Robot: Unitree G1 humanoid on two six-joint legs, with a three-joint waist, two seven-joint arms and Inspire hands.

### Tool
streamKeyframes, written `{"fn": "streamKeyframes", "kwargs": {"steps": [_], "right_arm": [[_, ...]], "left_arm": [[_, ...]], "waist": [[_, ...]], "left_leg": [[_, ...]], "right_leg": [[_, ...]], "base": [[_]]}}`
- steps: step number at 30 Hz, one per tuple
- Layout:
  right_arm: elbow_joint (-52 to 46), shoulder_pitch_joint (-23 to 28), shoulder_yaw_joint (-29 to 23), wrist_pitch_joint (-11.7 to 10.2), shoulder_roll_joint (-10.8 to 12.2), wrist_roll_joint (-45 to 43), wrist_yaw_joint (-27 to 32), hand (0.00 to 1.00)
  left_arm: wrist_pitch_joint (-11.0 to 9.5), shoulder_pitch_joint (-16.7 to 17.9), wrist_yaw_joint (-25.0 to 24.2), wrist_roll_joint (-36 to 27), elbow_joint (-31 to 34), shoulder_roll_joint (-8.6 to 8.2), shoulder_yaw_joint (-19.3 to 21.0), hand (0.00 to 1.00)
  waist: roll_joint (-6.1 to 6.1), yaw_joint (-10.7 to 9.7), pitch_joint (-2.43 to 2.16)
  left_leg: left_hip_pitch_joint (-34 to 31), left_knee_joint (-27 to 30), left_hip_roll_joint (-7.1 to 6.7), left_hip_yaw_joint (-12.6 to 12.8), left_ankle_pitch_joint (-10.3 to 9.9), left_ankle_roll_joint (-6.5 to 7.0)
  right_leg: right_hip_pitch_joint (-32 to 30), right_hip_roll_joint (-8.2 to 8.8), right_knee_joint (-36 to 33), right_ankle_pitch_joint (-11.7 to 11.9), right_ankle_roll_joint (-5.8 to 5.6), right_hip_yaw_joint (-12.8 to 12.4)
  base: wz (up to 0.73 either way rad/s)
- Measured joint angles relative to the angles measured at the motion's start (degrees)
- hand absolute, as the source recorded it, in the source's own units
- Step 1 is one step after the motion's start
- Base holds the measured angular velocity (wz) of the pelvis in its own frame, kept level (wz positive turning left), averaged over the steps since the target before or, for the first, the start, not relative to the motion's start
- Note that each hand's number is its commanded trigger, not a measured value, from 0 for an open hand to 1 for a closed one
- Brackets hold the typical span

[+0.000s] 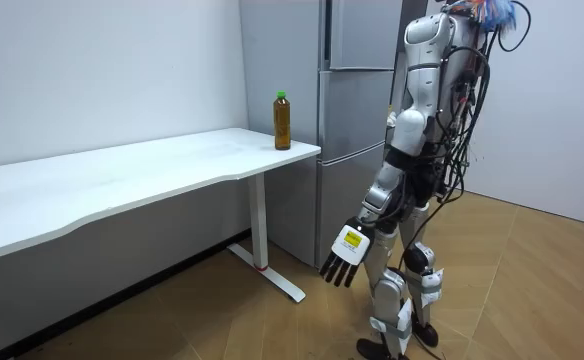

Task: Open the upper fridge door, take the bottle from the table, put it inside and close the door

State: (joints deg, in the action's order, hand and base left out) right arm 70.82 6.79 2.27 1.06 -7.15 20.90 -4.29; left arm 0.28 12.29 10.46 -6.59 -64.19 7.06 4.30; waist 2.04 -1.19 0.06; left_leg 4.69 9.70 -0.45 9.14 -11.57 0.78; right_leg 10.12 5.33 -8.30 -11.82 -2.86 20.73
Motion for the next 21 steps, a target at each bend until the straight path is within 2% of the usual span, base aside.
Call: {"fn": "streamKeyframes", "kwargs": {"steps": [6, 12, 18, 21], "right_arm": [[0.0, 0.1, -0.1, -0.2, 0.0, 0.1, -0.1, 0.00], [-0.1, 0.1, -0.1, -0.5, 0.1, 0.2, 0.4, 0.00], [-0.2, 0.7, -0.6, -0.5, 0.1, 1.4, 0.5, 0.00], [-0.2, 0.9, -1.4, -0.3, 0.1, 1.3, 0.5, 0.00]], "left_arm": [[-0.5, 0.7, 0.8, 1.4, 0.0, -0.18, 0.0, 0.00], [-0.7, 1.0, 4.1, 1.7, 0.0, -0.28, -0.5, 0.00], [-0.6, 1.1, 7.6, -2.7, 0.0, -0.65, 0.3, 0.00], [-0.5, 1.1, 8.6, -6.1, 0.0, -1.04, 2.8, 0.00]], "waist": [[-0.13, -0.1, 0.04], [-0.21, -0.1, 0.07], [-0.23, -0.2, 0.00], [-0.39, -0.1, -0.10]], "left_leg": [[0.0, 0.1, 0.08, 0.0, -0.1, 0.10], [-0.3, 0.9, 0.07, -0.6, -0.2, 0.26], [-0.3, 1.0, 0.00, 0.0, -0.2, 0.36], [-0.2, 1.1, -0.06, -0.3, -0.3, 0.43]], "right_leg": [[0.1, 0.02, -0.4, 0.0, 0.03, 0.0], [-0.1, 0.11, -0.5, 0.0, 0.04, 0.0], [-0.1, 0.22, -0.3, 0.0, 0.01, -0.2], [-0.1, 0.27, -0.3, 0.0, -0.07, -0.3]], "base": [[0.00], [0.01], [0.00], [0.00]]}}
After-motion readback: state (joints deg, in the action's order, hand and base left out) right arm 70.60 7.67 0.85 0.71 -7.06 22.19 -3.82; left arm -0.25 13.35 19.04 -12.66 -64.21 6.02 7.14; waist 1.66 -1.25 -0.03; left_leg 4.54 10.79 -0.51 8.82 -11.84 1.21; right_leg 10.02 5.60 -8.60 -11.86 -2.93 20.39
